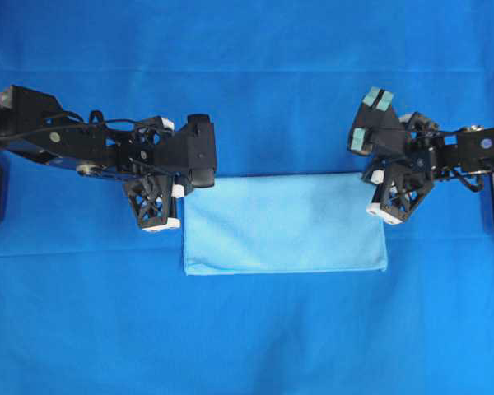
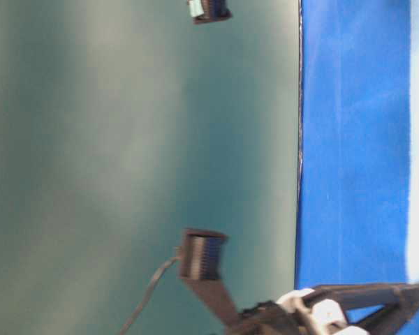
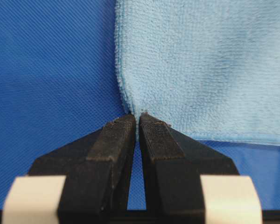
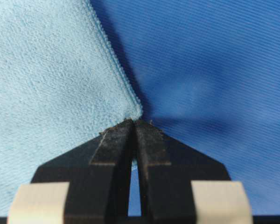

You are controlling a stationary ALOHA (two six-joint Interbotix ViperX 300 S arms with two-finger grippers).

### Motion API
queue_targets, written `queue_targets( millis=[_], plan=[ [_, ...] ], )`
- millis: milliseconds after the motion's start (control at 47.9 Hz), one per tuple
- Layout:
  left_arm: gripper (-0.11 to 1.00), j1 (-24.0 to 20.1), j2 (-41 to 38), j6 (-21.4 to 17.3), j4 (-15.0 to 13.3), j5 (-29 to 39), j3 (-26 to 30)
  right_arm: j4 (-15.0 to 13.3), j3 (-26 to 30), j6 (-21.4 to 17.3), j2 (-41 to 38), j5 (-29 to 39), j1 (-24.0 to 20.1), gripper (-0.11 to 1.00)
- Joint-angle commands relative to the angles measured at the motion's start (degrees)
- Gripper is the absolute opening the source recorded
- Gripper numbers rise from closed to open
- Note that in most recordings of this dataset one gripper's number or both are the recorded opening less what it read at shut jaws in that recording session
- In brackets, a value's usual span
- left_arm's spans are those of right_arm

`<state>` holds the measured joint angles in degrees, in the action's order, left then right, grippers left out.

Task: Fold the light blue towel.
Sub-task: 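Grasp the folded towel's left and right ends with both grippers, then lift the towel and rotate it, right gripper moving up, left down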

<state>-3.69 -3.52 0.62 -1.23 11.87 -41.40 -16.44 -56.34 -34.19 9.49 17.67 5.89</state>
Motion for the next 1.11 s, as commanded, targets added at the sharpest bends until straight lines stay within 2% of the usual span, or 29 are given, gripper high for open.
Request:
queue_targets(
  millis=[0, 230, 585, 835, 961, 1086],
  plan=[
    [0.02, 0.18, 4.13, 0.09, 0.0, 1.93, 1.93, -0.18, 1.58, -0.09, 4.57, 2.37, 0.18, 0.01],
    [0.02, 0.44, 12.57, -0.62, 0.0, 5.62, 2.99, -0.44, 3.96, 0.35, 15.38, 10.81, 0.18, 0.01],
    [0.02, -1.93, 23.2, -1.05, 0.26, 11.07, 3.43, -3.08, 9.23, 0.35, 27.95, 21.36, -1.14, 0.01],
    [0.02, -2.55, 23.82, -0.97, 0.35, 10.9, 3.52, -5.19, 9.23, -0.09, 27.77, 22.15, -1.14, 0.01],
    [0.02, -1.49, 23.64, -0.88, 0.26, 9.76, 3.52, -7.65, 9.67, -0.62, 25.93, 22.06, -0.09, 0.01],
    [0.02, 1.14, 23.29, -0.97, 0.26, 6.94, 3.69, -11.07, 10.99, -0.7, 22.41, 20.39, 2.81, 0.01]
  ],
)
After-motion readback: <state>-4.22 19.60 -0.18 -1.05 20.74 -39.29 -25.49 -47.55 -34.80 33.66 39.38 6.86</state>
